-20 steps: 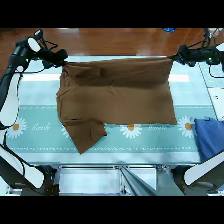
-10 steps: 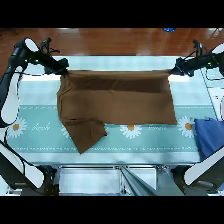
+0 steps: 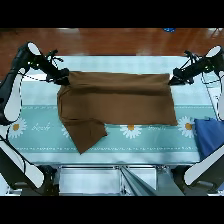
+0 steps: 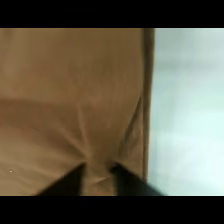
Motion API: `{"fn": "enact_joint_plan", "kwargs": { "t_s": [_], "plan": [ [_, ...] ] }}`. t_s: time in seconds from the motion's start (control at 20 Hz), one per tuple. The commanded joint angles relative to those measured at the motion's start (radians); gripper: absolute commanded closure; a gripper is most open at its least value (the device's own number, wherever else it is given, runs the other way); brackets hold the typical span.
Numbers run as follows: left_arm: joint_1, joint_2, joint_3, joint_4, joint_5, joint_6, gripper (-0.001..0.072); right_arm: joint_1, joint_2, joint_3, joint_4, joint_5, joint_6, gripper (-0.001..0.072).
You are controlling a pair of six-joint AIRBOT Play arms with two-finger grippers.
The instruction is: Fold the shirts.
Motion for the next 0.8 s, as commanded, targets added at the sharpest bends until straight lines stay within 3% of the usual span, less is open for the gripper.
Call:
{"fn": "enact_joint_plan", "kwargs": {
  "t_s": [0.0,0.2,0.3,0.45,0.6,0.75],
  "plan": [
    [0.005,-0.007,0.006,0.002,-0.090,0.007,0.0198,0.011,-0.017,-0.006,-0.020,0.013,0.053,0.0296],
    [0.078,0.047,0.001,0.002,-0.283,0.005,0.0199,-0.060,0.070,-0.010,-0.055,0.077,0.114,0.0300],
    [0.119,0.133,-0.066,0.002,-0.286,0.015,0.0199,-0.092,0.173,-0.098,-0.098,0.069,0.114,0.0300],
    [0.193,0.351,-0.340,0.002,-0.163,0.063,0.0199,-0.151,0.389,-0.407,-0.146,-0.108,0.111,0.0300],
    [0.323,0.617,-0.745,-0.043,0.051,0.089,0.0199,-0.240,0.625,-0.780,-0.047,-0.306,0.039,0.0300],
    [0.474,0.828,-1.114,-0.337,0.203,0.248,0.0199,-0.323,0.814,-1.041,0.123,-0.394,-0.080,0.0300]
  ]
}}
